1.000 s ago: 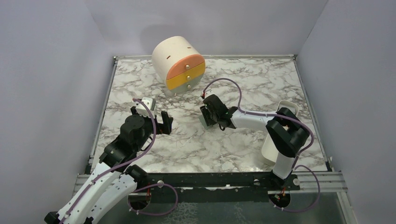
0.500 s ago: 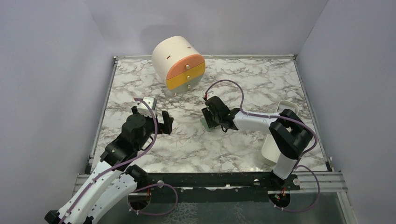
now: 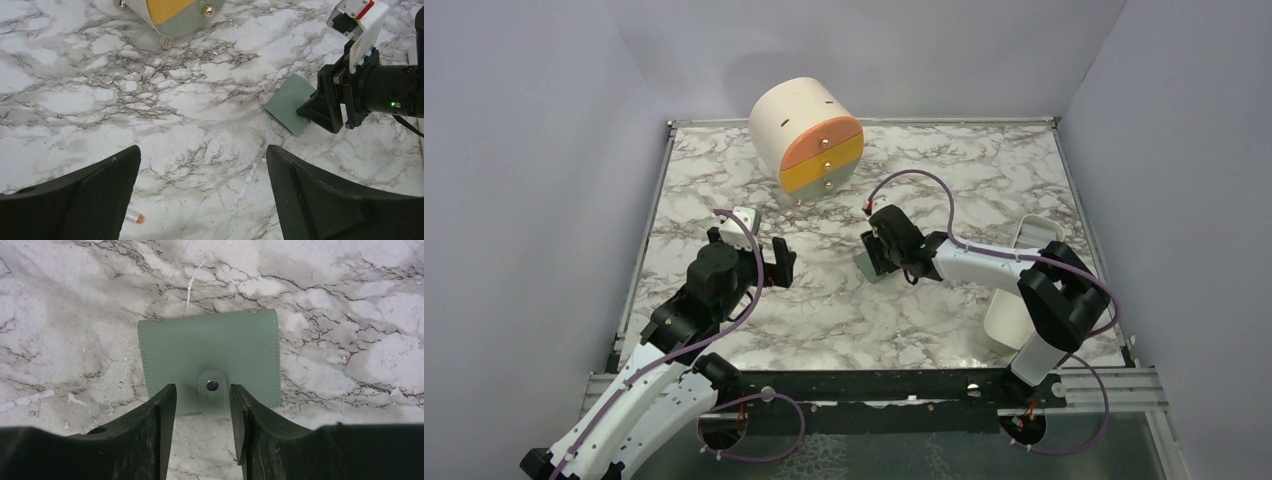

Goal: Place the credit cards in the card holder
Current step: Adjust the card holder at the center of the board, then open the card holder at the center of the board.

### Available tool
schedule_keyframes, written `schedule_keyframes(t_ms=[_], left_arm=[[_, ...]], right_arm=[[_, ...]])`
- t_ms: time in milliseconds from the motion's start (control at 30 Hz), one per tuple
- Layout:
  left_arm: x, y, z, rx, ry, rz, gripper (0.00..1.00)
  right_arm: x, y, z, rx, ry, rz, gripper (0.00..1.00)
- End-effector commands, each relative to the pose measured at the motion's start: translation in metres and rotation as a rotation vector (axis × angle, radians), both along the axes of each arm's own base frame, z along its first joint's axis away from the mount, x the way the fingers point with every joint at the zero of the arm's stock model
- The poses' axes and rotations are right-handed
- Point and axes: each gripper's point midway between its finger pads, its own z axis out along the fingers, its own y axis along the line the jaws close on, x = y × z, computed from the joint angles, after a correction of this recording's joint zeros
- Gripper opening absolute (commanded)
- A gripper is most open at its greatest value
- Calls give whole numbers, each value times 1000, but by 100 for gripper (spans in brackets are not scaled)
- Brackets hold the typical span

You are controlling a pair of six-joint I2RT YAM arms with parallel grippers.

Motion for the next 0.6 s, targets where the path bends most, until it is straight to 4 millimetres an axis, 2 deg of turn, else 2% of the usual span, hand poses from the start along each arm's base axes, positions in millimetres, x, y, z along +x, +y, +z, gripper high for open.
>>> schedule_keyframes(t_ms=[0, 200, 267, 333, 533, 567], left_arm=[[1, 4, -1, 2, 4, 22, 99], [2, -1, -8, 9, 36, 5, 98], [2, -4, -12, 6, 54, -4, 96], [2, -9, -17, -7, 84, -11, 95], [-3, -33, -37, -109, 236, -38, 86], [-5, -38, -41, -138, 268, -40, 84]], right_arm=[[-7, -4, -16, -33, 28, 18, 44], [-10, -10, -41, -77, 53, 25, 44], [-13, -11, -45, -80, 56, 36, 40], [-14, -11, -44, -72, 44, 54, 33], [-9, 7, -16, 9, -38, 157, 3], [-10, 9, -12, 20, -50, 173, 2]])
